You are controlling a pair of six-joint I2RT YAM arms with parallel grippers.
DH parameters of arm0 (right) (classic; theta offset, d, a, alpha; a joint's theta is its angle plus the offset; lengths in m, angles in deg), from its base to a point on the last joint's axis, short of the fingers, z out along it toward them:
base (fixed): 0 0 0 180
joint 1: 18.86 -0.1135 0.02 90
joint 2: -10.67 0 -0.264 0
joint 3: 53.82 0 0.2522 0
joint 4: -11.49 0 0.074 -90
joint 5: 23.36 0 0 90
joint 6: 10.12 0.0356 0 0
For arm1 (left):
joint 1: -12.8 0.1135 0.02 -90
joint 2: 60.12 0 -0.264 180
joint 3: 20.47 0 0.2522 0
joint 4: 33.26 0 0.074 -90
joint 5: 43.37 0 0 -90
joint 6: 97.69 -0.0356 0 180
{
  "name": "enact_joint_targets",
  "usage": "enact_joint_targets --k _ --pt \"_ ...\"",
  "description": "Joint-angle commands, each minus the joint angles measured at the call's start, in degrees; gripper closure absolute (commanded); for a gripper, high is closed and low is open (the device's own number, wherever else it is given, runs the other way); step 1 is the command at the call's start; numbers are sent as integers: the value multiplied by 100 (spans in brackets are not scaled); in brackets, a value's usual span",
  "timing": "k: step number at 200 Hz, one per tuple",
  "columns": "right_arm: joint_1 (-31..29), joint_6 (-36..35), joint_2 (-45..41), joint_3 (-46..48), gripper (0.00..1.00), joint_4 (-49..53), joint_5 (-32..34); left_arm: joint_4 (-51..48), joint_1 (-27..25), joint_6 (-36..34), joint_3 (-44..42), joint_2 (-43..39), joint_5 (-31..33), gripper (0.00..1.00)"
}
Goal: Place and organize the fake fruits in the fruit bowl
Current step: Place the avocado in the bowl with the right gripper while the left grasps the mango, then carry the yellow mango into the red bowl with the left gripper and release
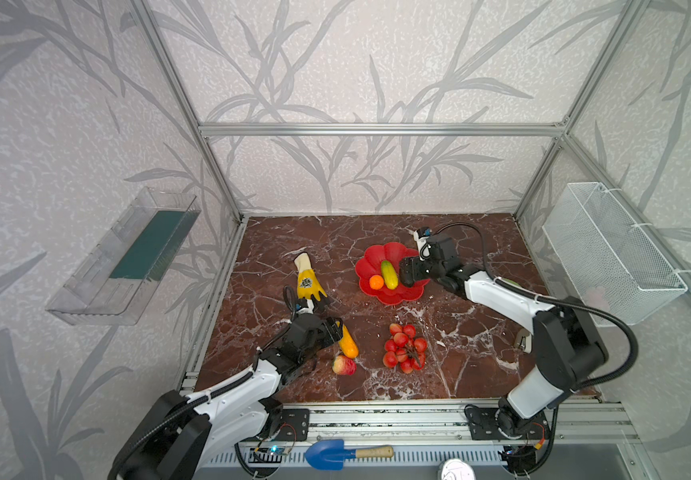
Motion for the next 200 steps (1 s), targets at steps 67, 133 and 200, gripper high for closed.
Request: enact_joint_targets --k 67,133,200 --pt "51 63 -1773 1413 13 64 343 1913 -327 587 740 2434 -820 62" --pt "107 -1 -2385 1861 11 196 537 1084 -359 -545 1955 2196 -1226 74" --pt "145 -15 -2821 2038 10 467 560 -2041 -398 -3407 5311 3258 -1039 74"
